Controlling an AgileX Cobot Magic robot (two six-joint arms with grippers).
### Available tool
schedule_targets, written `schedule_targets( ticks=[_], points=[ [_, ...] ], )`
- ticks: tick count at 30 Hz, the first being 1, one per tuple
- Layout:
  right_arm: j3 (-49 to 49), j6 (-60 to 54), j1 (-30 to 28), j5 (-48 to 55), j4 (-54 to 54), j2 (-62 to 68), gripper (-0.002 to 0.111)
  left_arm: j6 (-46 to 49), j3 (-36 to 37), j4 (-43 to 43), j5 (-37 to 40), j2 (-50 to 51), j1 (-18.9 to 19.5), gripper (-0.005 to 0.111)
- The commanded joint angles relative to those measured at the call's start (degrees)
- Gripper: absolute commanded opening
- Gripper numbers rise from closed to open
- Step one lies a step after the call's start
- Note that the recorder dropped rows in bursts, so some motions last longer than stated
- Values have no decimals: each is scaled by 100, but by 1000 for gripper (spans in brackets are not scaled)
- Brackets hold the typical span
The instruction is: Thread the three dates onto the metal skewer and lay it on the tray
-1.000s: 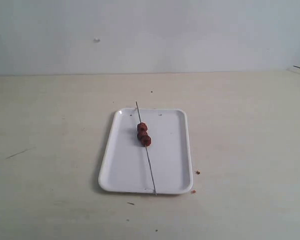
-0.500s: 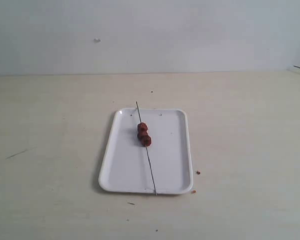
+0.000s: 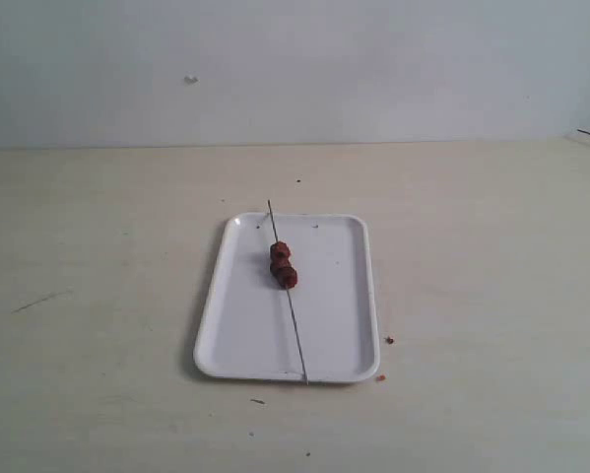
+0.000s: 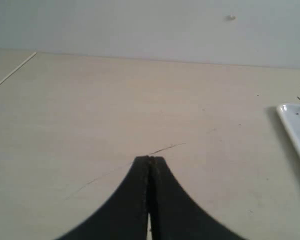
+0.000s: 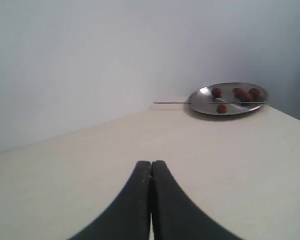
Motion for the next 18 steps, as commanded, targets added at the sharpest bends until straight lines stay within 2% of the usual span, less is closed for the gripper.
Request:
schedule_targets(
  ticks=[1,4,6,8,12,14,18],
  points=[
    [-70,-1076,-26,1021,174,-106,0,24,25,-34,-47,-34,21,0],
    [-70,-1160,-26,1388,174,-222,0,24,25,-34,-47,-34,21,0],
    [-70,-622,-41,1481,-179,-303,0,24,25,-34,-47,-34,21,0],
    [-70,1054,-126,1681,-2054,-355,0,24,25,-34,-47,-34,21,0],
    [-70,5574,-268,1732,-6484,-567,0,24,25,-34,-47,-34,21,0],
    [-70,6684,-272,1714,-7495,-632,0,24,25,-34,-47,-34,21,0],
    [-70,6937,-272,1766,-7915,-645,0,24,25,-34,-47,-34,21,0]
  ],
)
